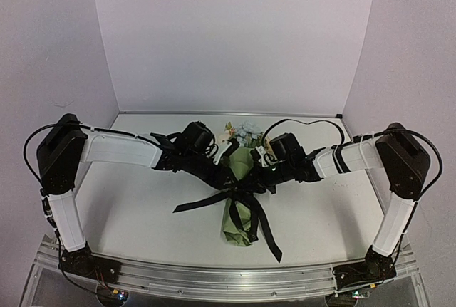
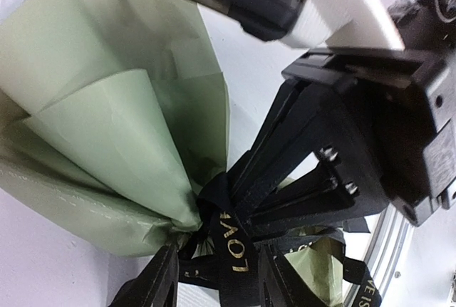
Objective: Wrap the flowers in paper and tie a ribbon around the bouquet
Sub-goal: Cross the half-tied ribbon over the folded bouquet.
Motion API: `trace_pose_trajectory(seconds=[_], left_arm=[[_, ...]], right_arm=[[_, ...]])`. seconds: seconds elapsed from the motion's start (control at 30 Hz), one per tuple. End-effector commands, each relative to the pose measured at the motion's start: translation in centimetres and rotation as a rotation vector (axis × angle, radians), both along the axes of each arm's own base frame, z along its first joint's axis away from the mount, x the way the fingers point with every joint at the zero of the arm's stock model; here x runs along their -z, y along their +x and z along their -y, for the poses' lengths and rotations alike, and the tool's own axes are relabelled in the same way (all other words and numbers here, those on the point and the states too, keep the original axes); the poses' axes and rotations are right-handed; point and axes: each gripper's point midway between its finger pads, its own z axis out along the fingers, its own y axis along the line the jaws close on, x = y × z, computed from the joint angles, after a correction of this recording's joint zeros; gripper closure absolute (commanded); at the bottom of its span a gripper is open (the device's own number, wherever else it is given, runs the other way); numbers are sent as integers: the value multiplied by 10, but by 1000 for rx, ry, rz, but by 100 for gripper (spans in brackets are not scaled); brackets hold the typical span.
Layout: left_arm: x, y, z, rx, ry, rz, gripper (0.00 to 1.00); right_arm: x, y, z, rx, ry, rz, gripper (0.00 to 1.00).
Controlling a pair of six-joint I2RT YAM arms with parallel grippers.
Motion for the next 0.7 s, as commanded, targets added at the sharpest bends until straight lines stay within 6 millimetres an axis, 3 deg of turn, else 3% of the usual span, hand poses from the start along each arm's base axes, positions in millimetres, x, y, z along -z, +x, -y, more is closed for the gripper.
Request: trace_pose_trajectory(seconds=[0.0, 0.13, 0.53, 0.67], left_arm=[[-15, -6, -1, 14, -1, -1, 59], [-10, -9, 0, 26, 33, -7, 59], [-19, -8, 7, 36, 47, 9, 53], [-6, -1, 4, 14, 101, 11, 62]], right_arm=[[-7, 7, -4, 17, 16, 38, 100], [-8, 8, -3, 21, 13, 44, 100], [-8, 9, -2, 25, 7, 53, 100], [-10, 9, -3, 26, 13, 53, 100]])
